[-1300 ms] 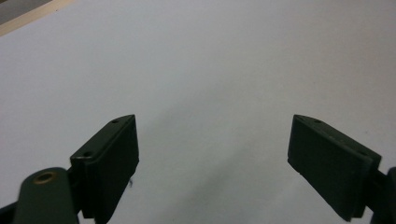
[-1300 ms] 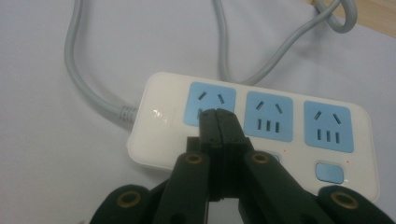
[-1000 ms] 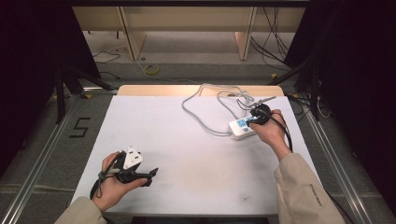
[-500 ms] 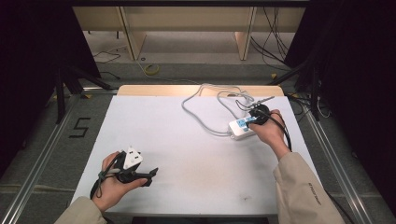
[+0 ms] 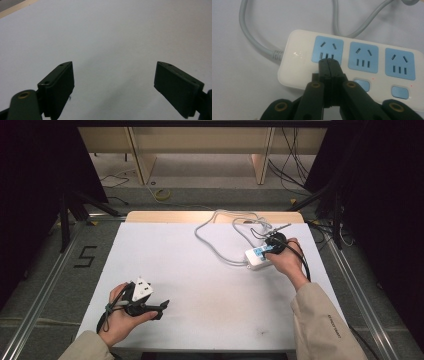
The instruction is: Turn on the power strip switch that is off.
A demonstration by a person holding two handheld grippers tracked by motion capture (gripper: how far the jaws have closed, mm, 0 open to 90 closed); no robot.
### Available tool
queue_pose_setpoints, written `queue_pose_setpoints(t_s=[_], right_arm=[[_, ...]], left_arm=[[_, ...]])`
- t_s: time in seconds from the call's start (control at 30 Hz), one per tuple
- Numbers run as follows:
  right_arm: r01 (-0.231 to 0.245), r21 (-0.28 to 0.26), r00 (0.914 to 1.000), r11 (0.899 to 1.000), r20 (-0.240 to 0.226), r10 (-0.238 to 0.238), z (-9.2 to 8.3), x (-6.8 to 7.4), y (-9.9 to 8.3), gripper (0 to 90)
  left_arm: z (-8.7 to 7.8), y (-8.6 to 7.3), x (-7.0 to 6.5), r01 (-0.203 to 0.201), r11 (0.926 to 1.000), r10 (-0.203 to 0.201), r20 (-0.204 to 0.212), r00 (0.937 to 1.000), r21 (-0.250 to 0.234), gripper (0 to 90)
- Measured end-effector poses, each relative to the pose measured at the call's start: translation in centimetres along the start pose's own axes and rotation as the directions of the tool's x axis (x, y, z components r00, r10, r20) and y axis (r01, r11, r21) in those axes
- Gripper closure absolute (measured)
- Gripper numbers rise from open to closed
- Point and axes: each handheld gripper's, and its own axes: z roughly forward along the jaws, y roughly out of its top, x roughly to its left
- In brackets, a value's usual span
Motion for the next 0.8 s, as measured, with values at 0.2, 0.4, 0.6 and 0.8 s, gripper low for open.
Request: queue_pose_setpoints(t_s=[0.2, 0.4, 0.6, 0.8], right_arm=[[-0.003, 0.008, 1.0, 1.0, -0.002, 0.003, 0.28, -0.02, 0.04, 90.0], [0.0, 0.014, 1.0, 1.0, 0.003, 0.0, 0.33, -0.11, 0.04, 90.0], [0.013, 0.024, 0.9999, 1.0, 0.003, -0.013, 0.42, 0.13, 0.31, 90.0], [0.015, 0.04, 0.9999, 0.999, 0.006, -0.016, 0.42, 0.19, 0.5, 90.0]], left_arm=[[0.01, -0.01, -0.04, 0.001, 1.0, -0.001, 0.0, 1.0, -0.001, 16.1], [0.03, 0.0, -0.05, -0.001, 1.0, 0.001, 0.0, 1.0, 0.0, 16.1], [0.02, -0.01, -0.04, -0.001, 1.0, 0.001, -0.001, 1.0, -0.001, 16.1], [0.02, 0.0, -0.04, -0.002, 1.0, 0.002, 0.0, 1.0, 0.0, 16.1]])
